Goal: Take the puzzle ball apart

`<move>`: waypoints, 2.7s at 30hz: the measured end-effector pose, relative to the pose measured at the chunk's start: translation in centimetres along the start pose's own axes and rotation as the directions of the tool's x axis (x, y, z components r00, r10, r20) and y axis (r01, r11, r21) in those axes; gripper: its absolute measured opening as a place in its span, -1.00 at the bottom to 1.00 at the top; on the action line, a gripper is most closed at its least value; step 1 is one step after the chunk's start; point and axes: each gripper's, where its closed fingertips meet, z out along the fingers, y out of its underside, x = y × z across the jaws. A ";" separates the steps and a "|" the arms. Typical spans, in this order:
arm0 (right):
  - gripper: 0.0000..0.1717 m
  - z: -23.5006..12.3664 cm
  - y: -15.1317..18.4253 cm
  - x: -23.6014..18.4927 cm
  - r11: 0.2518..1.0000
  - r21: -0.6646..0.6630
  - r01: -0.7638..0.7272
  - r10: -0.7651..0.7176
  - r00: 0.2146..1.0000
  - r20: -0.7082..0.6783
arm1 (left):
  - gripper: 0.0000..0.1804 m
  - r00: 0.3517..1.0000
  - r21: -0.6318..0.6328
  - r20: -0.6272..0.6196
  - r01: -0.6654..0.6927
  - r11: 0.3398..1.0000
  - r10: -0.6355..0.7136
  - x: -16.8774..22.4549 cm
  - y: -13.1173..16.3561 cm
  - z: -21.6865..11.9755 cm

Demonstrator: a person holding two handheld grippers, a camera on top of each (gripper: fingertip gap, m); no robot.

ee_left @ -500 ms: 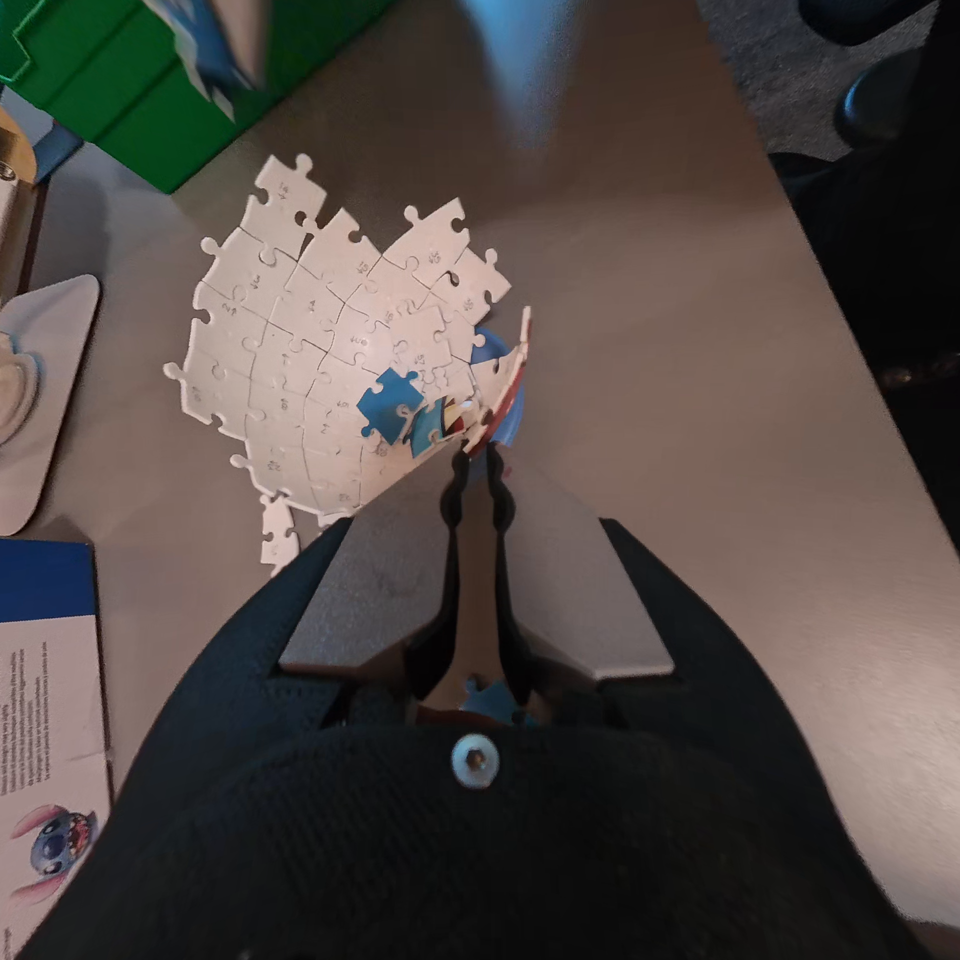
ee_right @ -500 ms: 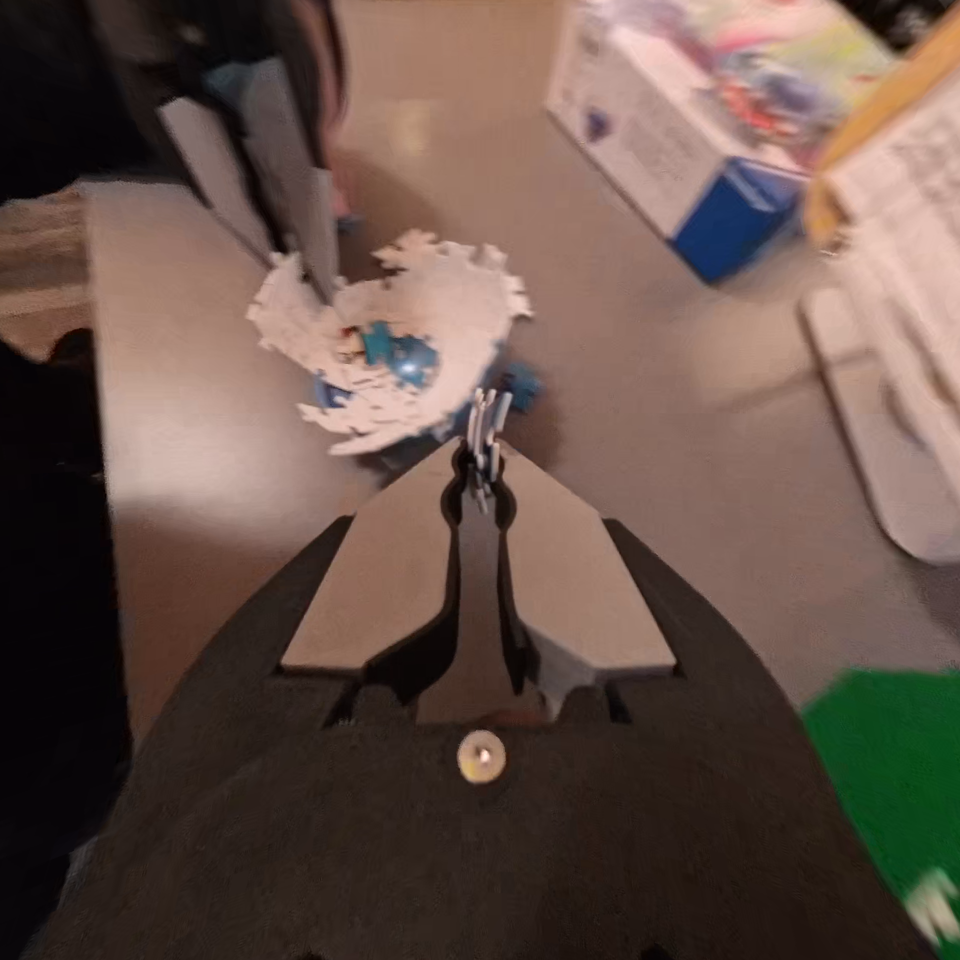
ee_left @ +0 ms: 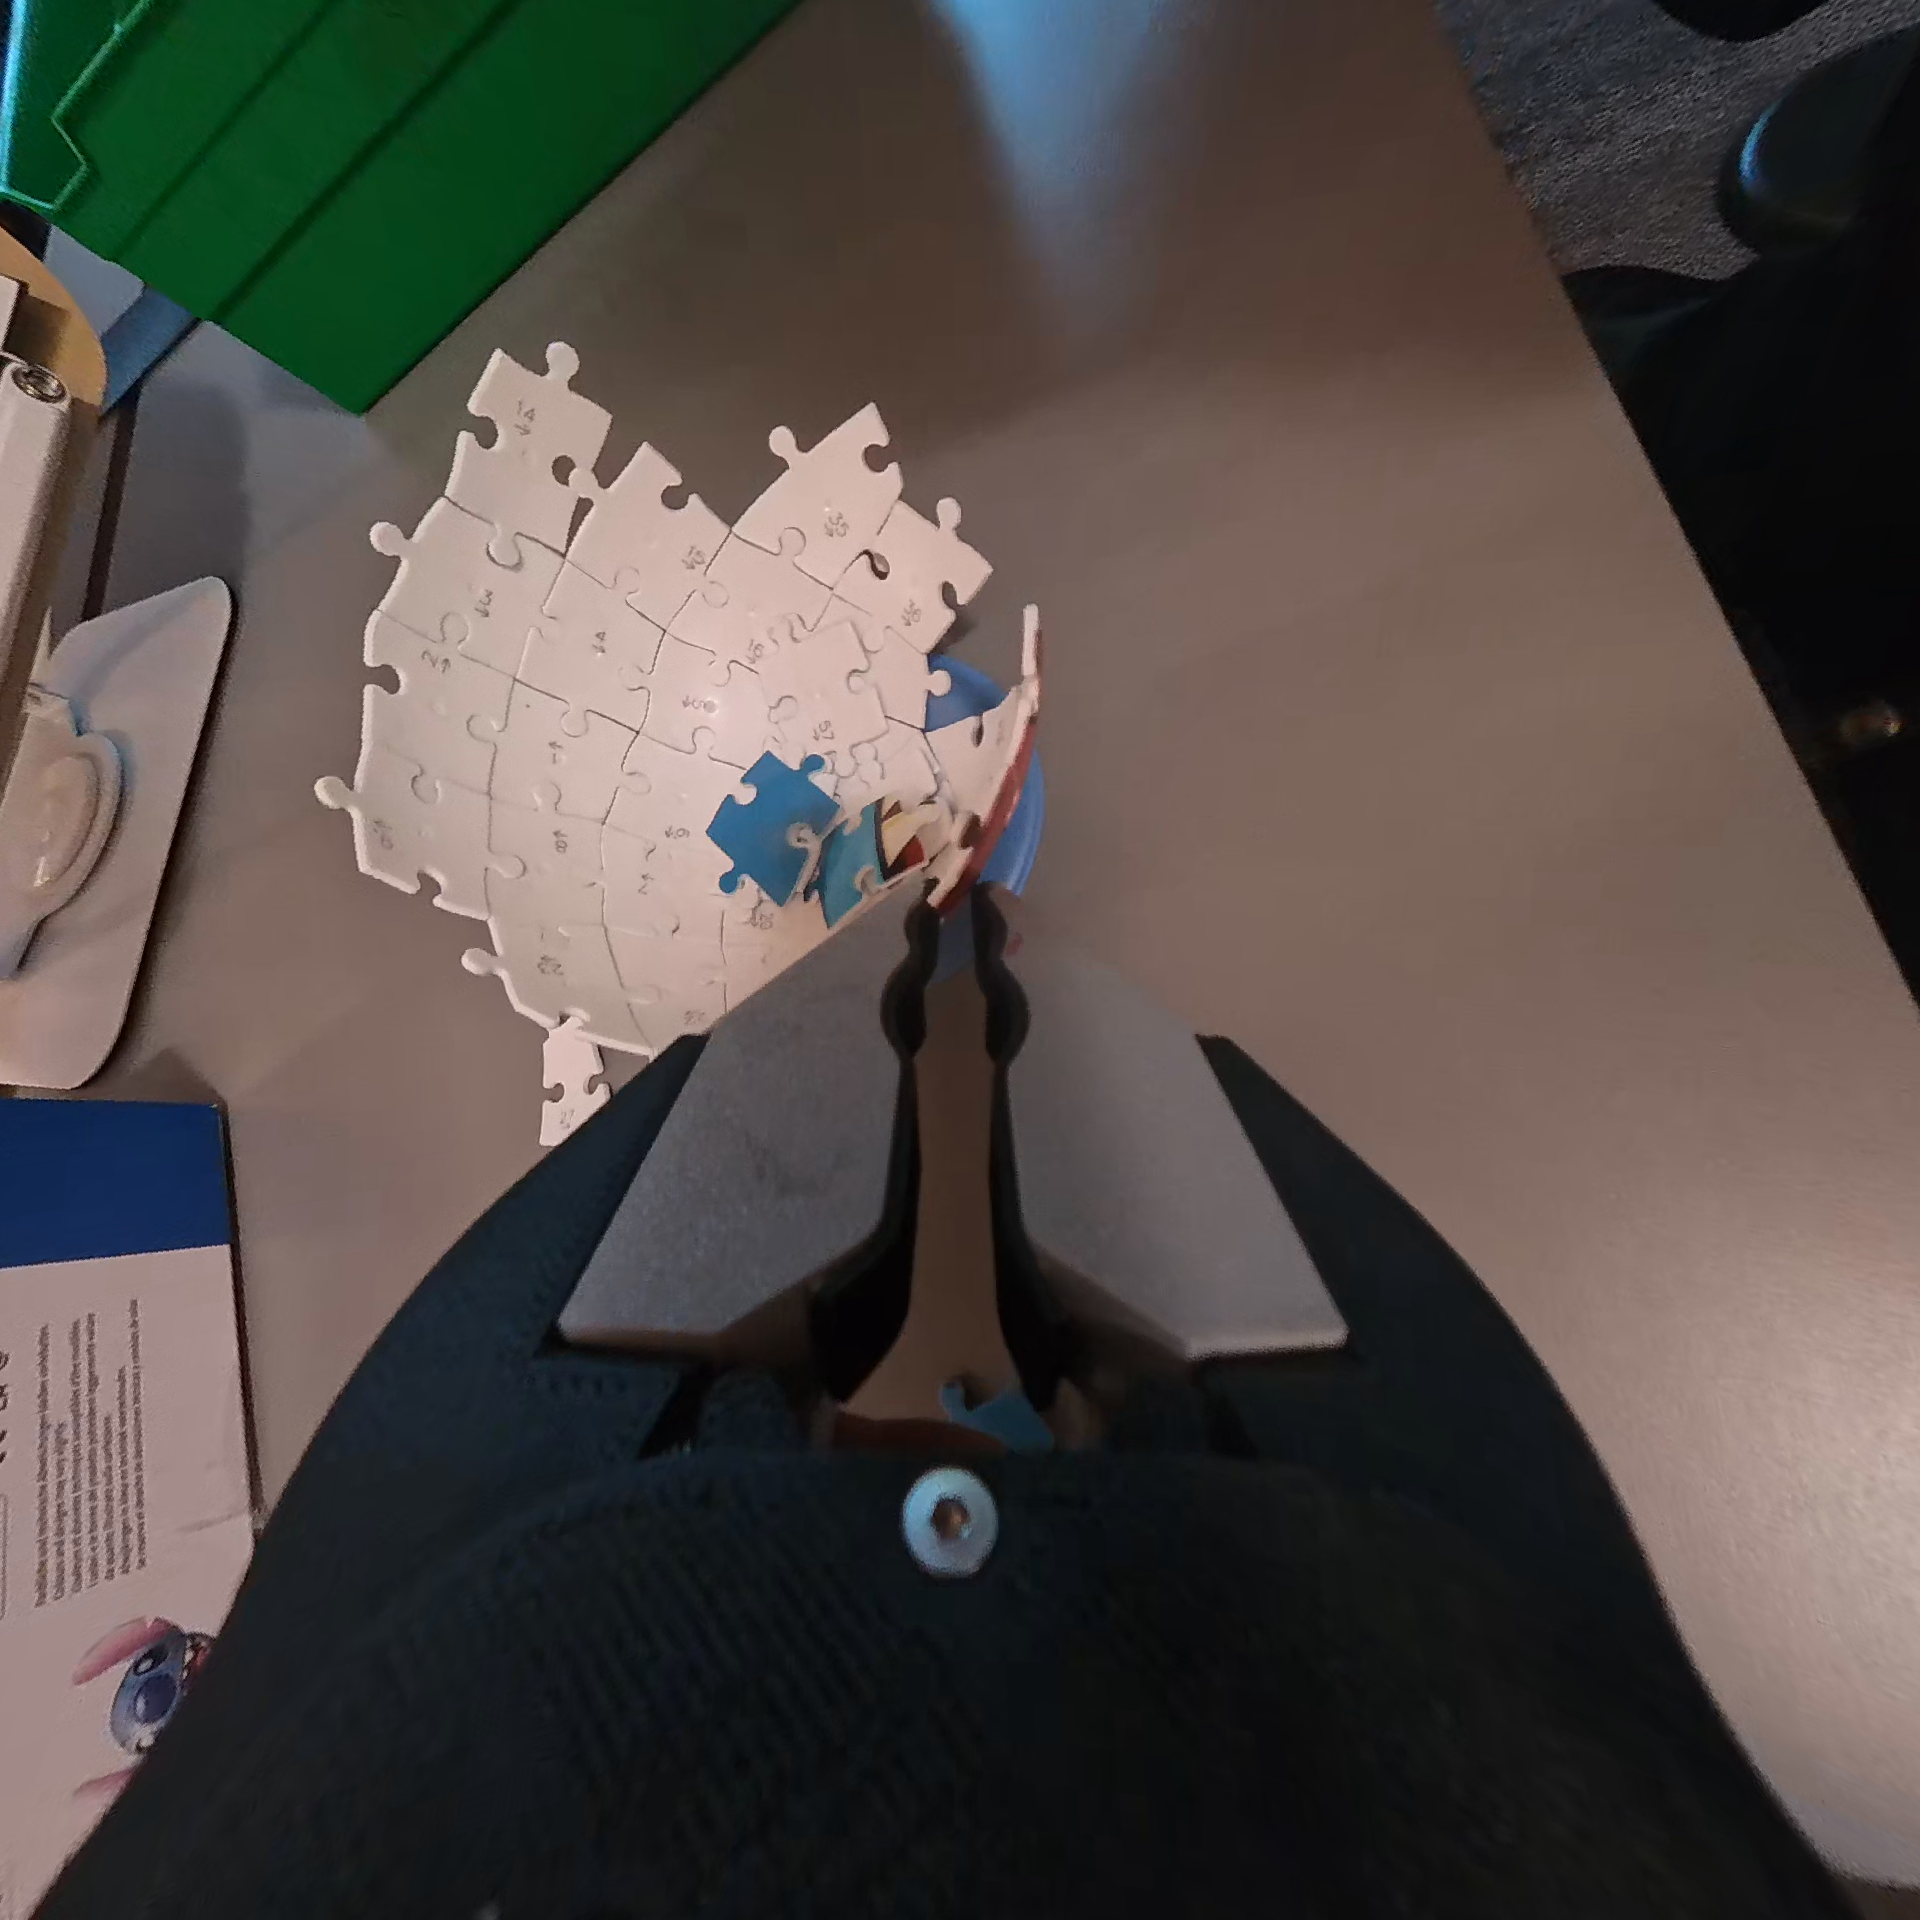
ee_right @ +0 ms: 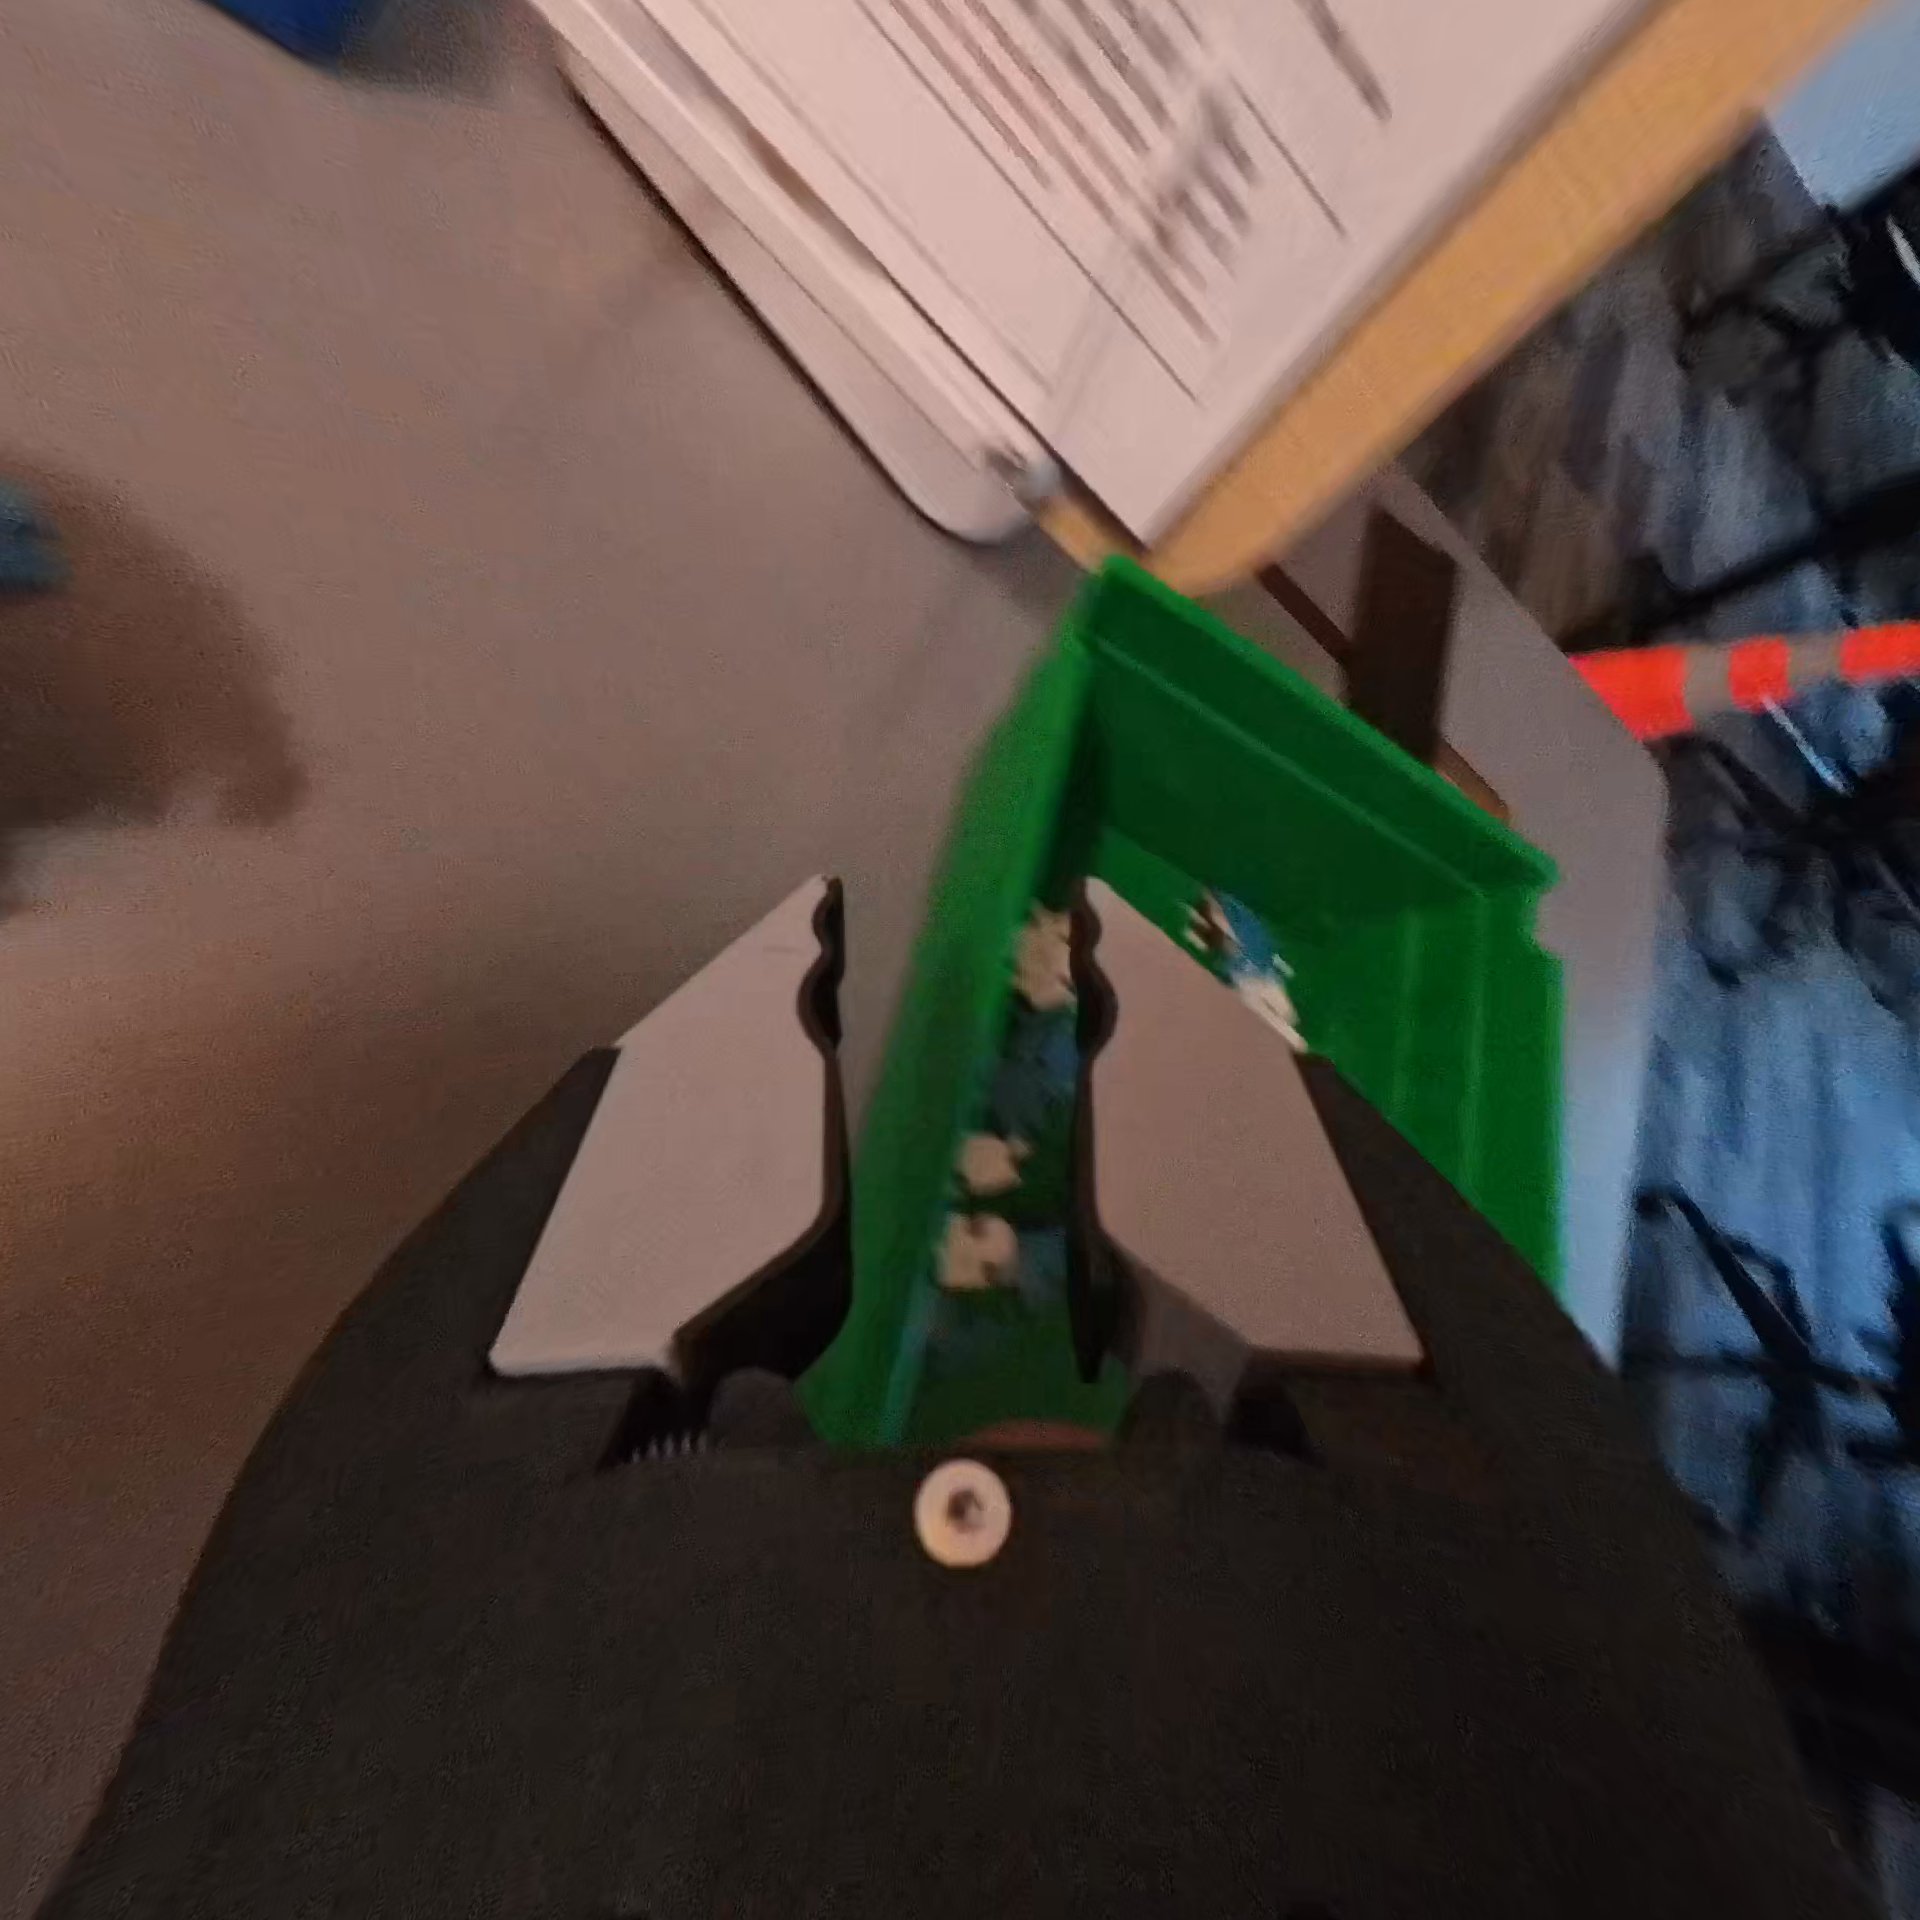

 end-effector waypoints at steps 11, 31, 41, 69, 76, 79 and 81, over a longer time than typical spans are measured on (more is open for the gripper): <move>-0.31 5.3 -3.9 -25.4 0.941 0.040 0.336 -0.298 0.770 0.565 | -0.97 0.999 0.039 0.020 -0.036 0.999 0.035 0.0 -1.0 -0.6; -0.66 4.8 -4.5 -27.5 0.925 0.183 0.334 -0.365 0.642 0.675 | -0.98 0.999 0.016 0.023 -0.048 0.999 0.048 0.1 -0.7 -0.4; -0.65 -2.1 -3.9 -7.4 0.979 0.111 0.173 -0.194 0.957 0.216 | -0.97 0.997 0.002 0.038 -0.060 0.998 0.060 -0.1 -0.4 -0.3; -0.71 6.1 -3.8 -25.2 0.732 0.194 0.653 -0.643 0.568 0.514 | -0.98 0.997 0.025 0.043 -0.060 0.998 0.059 -0.2 -0.7 -0.8; -0.71 5.2 -4.3 -26.7 0.758 0.289 0.585 -0.635 0.561 0.531 | -0.98 0.996 0.011 0.051 -0.071 0.997 0.071 -0.1 -0.7 -0.7; -0.71 3.8 -4.7 -25.0 0.789 0.285 0.545 -0.609 0.626 0.487 | -0.97 0.996 0.005 0.055 -0.065 0.998 0.065 -0.3 -0.5 -0.6; -0.71 2.0 -5.3 -22.1 0.817 0.282 0.504 -0.577 0.702 0.418 | -0.97 0.996 0.004 0.058 -0.063 0.998 0.063 -0.4 -0.4 -0.7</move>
